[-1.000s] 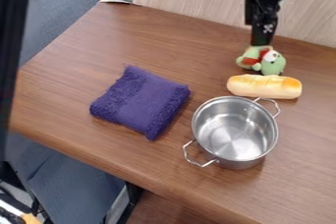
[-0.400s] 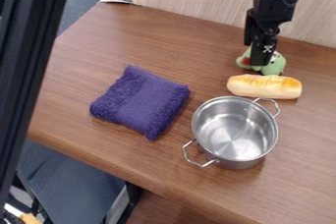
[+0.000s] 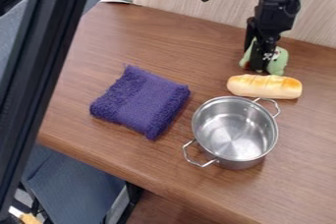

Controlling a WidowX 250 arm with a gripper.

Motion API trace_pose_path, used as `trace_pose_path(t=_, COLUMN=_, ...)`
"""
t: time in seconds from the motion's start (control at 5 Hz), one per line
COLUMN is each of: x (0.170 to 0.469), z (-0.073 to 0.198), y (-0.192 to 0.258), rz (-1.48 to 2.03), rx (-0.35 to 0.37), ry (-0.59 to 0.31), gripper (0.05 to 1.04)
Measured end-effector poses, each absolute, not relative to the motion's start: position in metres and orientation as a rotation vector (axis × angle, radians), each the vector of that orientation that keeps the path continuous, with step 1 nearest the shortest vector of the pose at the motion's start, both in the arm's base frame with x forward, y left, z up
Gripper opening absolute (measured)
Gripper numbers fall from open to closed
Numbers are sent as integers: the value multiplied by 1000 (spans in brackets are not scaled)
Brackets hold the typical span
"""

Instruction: Move the green toy to the upper left side of the table

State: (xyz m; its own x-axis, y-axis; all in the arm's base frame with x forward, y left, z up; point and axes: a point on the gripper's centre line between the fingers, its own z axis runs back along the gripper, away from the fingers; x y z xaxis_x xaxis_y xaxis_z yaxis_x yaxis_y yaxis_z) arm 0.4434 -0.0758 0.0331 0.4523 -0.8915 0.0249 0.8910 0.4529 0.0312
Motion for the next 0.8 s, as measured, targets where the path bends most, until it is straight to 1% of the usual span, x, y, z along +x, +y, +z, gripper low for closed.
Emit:
trace_pose_path(t=0.2, x=444, z=34, y=-76, rz=-1101, rx=15, ry=-43, gripper=527)
trace_pose_path(t=0.4, x=443, z=35, y=-76, rz=-1098, rx=18, ry=-50, gripper=490)
trace_pose_path(t=0.6, x=440, z=38, y=-68, rz=-1065, rx=16, ry=-56, gripper=490)
trace_pose_path(t=0.8, x=440, z=58, y=-40, rz=-974, rx=18, ry=-107, gripper=458)
